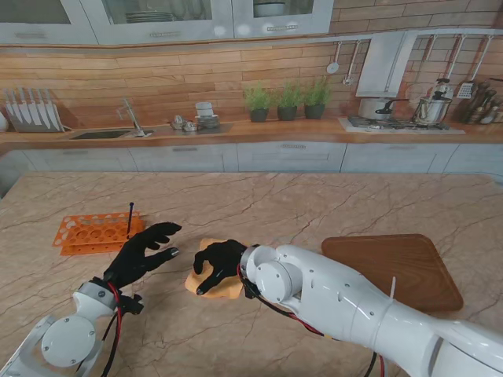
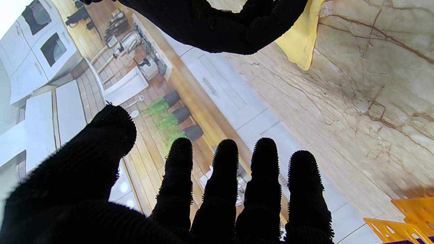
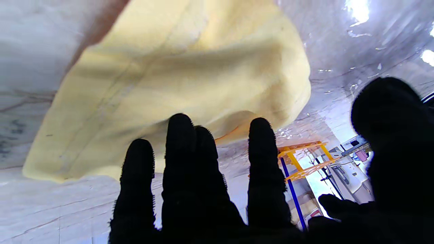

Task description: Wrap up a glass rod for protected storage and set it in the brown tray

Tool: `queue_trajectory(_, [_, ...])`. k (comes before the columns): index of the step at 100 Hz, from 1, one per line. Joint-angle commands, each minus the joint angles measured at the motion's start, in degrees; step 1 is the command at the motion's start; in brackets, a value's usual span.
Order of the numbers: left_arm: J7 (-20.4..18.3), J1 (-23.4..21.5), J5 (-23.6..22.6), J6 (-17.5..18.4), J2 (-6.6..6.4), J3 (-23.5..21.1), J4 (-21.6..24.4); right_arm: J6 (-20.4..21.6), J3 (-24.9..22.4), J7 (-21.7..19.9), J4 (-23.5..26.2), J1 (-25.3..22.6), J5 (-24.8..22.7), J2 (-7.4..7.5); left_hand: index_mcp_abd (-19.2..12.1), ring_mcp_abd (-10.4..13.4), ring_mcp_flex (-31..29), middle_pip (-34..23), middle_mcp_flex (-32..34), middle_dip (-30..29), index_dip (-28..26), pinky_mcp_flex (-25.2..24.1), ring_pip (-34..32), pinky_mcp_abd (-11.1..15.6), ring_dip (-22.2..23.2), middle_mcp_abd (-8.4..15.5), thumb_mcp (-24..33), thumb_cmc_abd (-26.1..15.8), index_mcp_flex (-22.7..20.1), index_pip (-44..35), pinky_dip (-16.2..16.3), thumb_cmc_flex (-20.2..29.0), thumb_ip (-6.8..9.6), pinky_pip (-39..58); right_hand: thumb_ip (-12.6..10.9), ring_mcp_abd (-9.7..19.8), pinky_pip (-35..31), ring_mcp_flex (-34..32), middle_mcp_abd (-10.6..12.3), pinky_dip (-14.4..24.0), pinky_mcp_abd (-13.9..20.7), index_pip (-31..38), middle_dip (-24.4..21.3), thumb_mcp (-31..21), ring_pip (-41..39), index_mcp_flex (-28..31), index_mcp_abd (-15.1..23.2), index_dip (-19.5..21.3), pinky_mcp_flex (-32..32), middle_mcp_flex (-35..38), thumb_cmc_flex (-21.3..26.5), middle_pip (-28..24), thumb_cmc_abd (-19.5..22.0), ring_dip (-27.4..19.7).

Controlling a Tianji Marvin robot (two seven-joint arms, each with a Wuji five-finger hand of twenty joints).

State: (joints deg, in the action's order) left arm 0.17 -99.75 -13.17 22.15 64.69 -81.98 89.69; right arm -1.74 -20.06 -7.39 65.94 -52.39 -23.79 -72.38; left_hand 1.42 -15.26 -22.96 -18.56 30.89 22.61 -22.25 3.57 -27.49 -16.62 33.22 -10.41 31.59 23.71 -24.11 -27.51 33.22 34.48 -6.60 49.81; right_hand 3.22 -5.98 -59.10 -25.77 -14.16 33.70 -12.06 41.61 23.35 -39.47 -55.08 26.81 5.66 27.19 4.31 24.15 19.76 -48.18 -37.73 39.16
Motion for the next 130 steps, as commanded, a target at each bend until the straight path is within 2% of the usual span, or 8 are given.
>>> queue_trajectory(1, [-0.4,-0.6,0.1,0.3,-0.01,0.0,0.4,0.3,0.1,0.0,-0.1,-1.0,-0.6,0.95,-0.2,-0.3,-1.0,-0.3,0.7,0.6,-0.4,-0.5,-0.5,-0.3,0.7,-0.1,-0.9,-2.0,-0.6,-0.7,-0.4,0.3,1.6,0.3,-1.1,-3.0,1.5,2.0,0.5,-1.5,-0.5,0.8,-0.6,-0.7,10.1,-1.4,-0.2,-0.1,-1.1,-1.5,-1.6,0.6,-0.4,-6.4])
queue_trajectory(29, [-0.5,-1.4,-0.2,0.5,-0.09,-0.3,1.1,2.3,-3.4,2.6,1.9,-3.5,-2.1,2.14,-0.2,-0.3,-1.0,-0.3,0.8,0.6,-0.4,-0.5,-0.5,-0.3,0.7,-0.2,-0.9,-2.0,-0.6,-0.6,-0.4,0.3,1.6,0.3,-1.1,-2.6,2.7,1.4,0.9,-2.2,0.5,1.4,-0.5,-0.3,10.6,-1.8,-0.1,-0.1,0.1,-1.3,-1.5,0.3,0.4,-6.8])
queue_trajectory(52, [-0.4,-2.1,-0.6,0.4,-0.11,-0.8,1.7,4.0,-5.4,3.9,2.5,-4.7,-2.2,2.51,-0.2,-0.2,-1.0,-0.3,0.8,0.6,-0.4,-0.5,-0.5,-0.3,0.7,-0.1,-0.9,-2.1,-0.6,-0.6,-0.4,0.3,1.59,0.2,-1.2,-2.3,2.9,1.0,1.3,-2.4,0.7,1.9,-0.6,-0.1,10.9,-2.1,0.2,-0.2,1.5,-1.0,-1.4,0.4,0.7,-7.1])
queue_trajectory(76, [-0.6,-2.6,-0.8,0.3,-0.18,-1.2,2.4,7.9,-6.2,3.7,1.6,-4.8,0.5,2.26,-0.2,-0.3,-1.1,-0.2,0.8,0.6,-0.4,-0.5,-0.5,-0.5,0.7,-0.1,-1.0,-2.1,-0.6,-0.6,-0.4,0.3,1.59,0.1,-1.2,-1.7,2.9,0.3,2.0,-2.4,0.7,2.4,-0.8,0.3,11.9,-2.6,1.0,-0.3,2.6,-1.0,-1.1,0.8,1.3,-7.7])
queue_trajectory(90, [-0.4,-2.6,-1.2,0.4,-0.17,-1.4,2.5,9.3,-7.8,2.7,2.6,-5.6,2.7,2.68,-0.2,-0.3,-1.1,-0.3,0.9,0.6,-0.4,-0.5,-0.4,-0.5,0.7,-0.2,-0.9,-2.0,-0.7,-0.6,-0.4,0.3,1.6,0.1,-1.2,-1.6,3.2,-0.8,2.8,-2.5,0.0,2.7,-1.1,0.7,13.0,-3.0,1.5,-0.3,3.5,-0.8,-1.0,1.6,1.7,-8.3])
queue_trajectory(105, [-0.4,-2.4,-1.5,0.3,-0.19,-1.4,2.6,9.6,-10.8,1.7,5.2,-7.5,4.0,3.71,-0.2,-0.3,-1.1,-0.2,0.9,0.6,-0.4,-0.5,-0.4,-0.5,0.7,-0.2,-0.9,-1.9,-0.7,-0.6,-0.4,0.3,1.6,0.1,-1.2,-4.3,4.6,-1.3,4.6,-2.8,-1.8,2.7,-2.1,0.7,20.4,-3.1,1.6,-0.8,3.8,0.3,-1.7,4.5,1.8,-11.6])
queue_trajectory(130, [-0.8,-1.1,-3.3,-0.5,-0.44,-1.5,2.4,11.1,-20.5,0.7,12.4,-13.8,2.0,6.79,-0.2,-0.2,-0.8,0.0,0.5,0.5,-0.4,-0.5,-0.1,-0.5,0.6,-0.1,-0.9,-1.9,-0.6,-0.5,-0.4,0.3,1.57,0.1,-1.0,-2.4,7.4,-1.9,5.3,-3.5,-1.4,2.2,-2.9,0.2,24.3,-4.7,2.3,-1.0,3.2,0.2,-2.8,7.1,2.3,-13.0])
